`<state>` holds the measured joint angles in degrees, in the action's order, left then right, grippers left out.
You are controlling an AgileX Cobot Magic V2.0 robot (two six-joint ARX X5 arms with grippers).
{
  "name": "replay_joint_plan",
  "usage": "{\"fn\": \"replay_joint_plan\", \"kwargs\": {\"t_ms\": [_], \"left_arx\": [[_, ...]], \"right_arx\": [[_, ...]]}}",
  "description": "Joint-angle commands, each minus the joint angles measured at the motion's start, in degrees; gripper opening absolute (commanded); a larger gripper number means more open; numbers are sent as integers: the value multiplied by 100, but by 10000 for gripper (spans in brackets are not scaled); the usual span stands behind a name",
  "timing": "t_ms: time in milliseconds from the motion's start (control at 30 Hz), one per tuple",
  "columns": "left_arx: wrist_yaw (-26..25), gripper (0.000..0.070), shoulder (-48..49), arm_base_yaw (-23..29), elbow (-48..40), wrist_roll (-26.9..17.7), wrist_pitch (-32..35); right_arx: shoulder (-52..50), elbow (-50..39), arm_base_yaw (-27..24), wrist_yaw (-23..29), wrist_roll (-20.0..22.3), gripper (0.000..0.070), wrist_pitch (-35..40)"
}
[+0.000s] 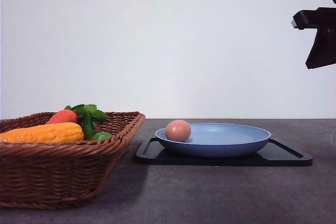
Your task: Transfer egg from basket to plate and serve
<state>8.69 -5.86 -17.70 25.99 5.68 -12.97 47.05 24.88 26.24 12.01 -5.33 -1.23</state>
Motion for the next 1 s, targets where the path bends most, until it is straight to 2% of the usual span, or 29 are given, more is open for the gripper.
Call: {"fn": "replay_joint_plan", "kwargs": {"t_ms": [0, 167, 333, 600, 967], "left_arx": [[-7, 0, 182, 222, -175, -249, 9], [-9, 0, 559, 991, -859, -235, 26], [-9, 0, 569, 1409, -1595, -81, 80], [-10, 0, 569, 1522, -2311, -48, 57], [-9, 0, 569, 1522, -2364, -47, 81]], "right_arx": [[31, 26, 35, 7, -45, 0, 44], [31, 26, 35, 7, -45, 0, 44], [31, 26, 35, 7, -47, 0, 51], [31, 26, 35, 7, -45, 0, 233], [31, 28, 35, 7, -45, 0, 254]]}}
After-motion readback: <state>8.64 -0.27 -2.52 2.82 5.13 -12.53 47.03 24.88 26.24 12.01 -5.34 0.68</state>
